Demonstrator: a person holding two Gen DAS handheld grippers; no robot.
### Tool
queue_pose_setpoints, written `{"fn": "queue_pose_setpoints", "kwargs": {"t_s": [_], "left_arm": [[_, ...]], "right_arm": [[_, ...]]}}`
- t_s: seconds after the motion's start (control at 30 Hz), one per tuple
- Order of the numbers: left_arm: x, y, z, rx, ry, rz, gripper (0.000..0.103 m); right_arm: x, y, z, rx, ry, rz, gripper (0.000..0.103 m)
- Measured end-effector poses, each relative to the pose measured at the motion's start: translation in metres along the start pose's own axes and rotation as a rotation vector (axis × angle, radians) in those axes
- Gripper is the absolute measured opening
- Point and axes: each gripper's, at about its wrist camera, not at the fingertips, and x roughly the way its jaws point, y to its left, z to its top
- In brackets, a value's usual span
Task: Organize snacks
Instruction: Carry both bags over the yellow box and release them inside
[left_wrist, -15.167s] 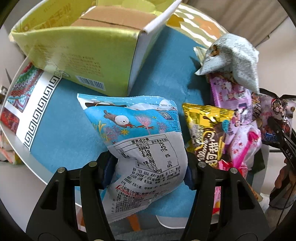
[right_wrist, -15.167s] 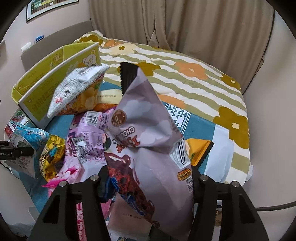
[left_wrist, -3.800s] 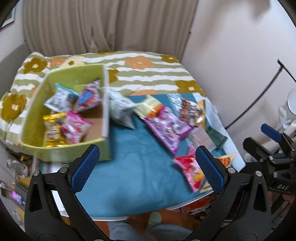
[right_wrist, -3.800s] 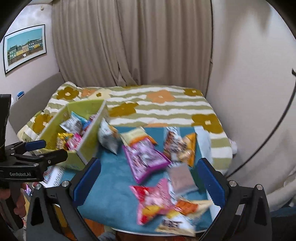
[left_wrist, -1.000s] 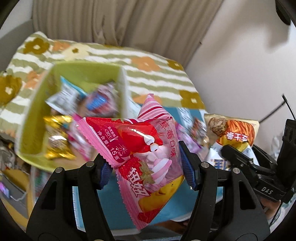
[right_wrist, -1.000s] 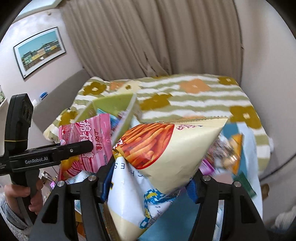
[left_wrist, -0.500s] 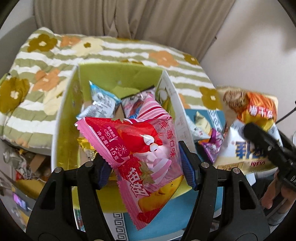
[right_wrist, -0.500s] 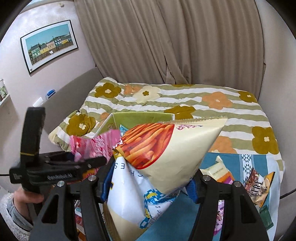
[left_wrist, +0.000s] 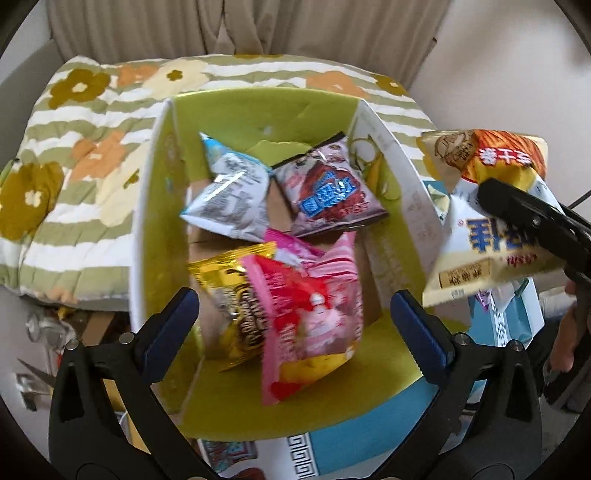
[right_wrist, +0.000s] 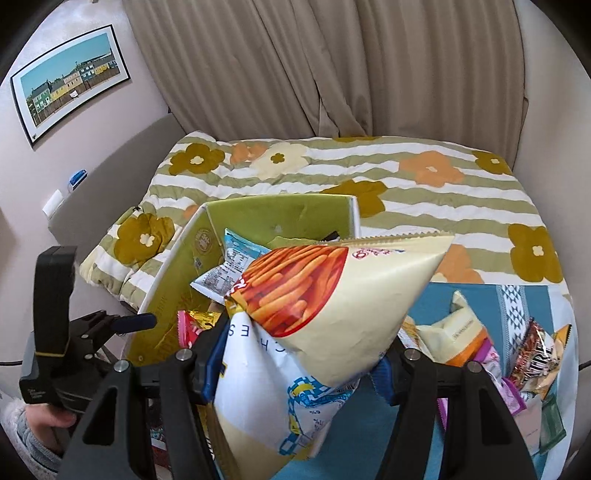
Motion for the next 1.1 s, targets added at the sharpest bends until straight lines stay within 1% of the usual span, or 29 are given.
{"fn": "queue_pose_setpoints", "kwargs": {"t_s": [0.23, 0.37, 0.43, 0.47, 0.53, 0.57, 0.6, 0.7, 0.83, 0.93, 1.1], "left_arm": [[-0.014, 0.021, 0.001, -0.024, -0.026, 0.007, 0.103], [-0.019, 0.026, 0.001, -0.026, -0.036, 0.016, 0.103], [-0.019, 0.029, 0.0, -0.03, -0.036, 0.018, 0.103], [-0.019, 0.03, 0.0, -0.033, -0.035, 0.018, 0.103], [-0.019, 0.033, -0.002, -0.038, -0.034, 0.015, 0.103], [-0.019, 0.034, -0.002, -0.039, -0.034, 0.015, 0.103], [-0.018, 0.035, -0.003, -0.042, -0.033, 0.014, 0.103], [-0.017, 0.038, -0.007, -0.058, -0.023, 0.005, 0.103], [-0.015, 0.037, -0.01, -0.074, -0.014, 0.001, 0.103], [-0.023, 0.034, -0.011, -0.07, -0.033, 0.008, 0.103], [-0.041, 0.028, -0.013, -0.063, -0.071, 0.028, 0.103]], "right_arm": [[0.017, 0.022, 0.022, -0.031, 0.011, 0.029, 0.059], [0.036, 0.033, 0.037, -0.05, 0.031, 0.044, 0.06], [0.047, 0.037, 0.043, -0.06, 0.044, 0.036, 0.061], [0.052, 0.039, 0.045, -0.063, 0.052, 0.033, 0.065], [0.06, 0.04, 0.047, -0.06, 0.053, 0.023, 0.08], [0.061, 0.04, 0.048, -0.055, 0.05, 0.023, 0.094], [0.061, 0.04, 0.046, -0.046, 0.035, 0.029, 0.1], [0.055, 0.041, 0.037, -0.045, 0.005, 0.03, 0.1], [0.048, 0.047, 0.022, -0.08, 0.012, -0.004, 0.1], [0.039, 0.046, 0.019, -0.074, 0.008, -0.005, 0.1], [0.019, 0.048, 0.019, -0.068, -0.031, -0.01, 0.1]]}}
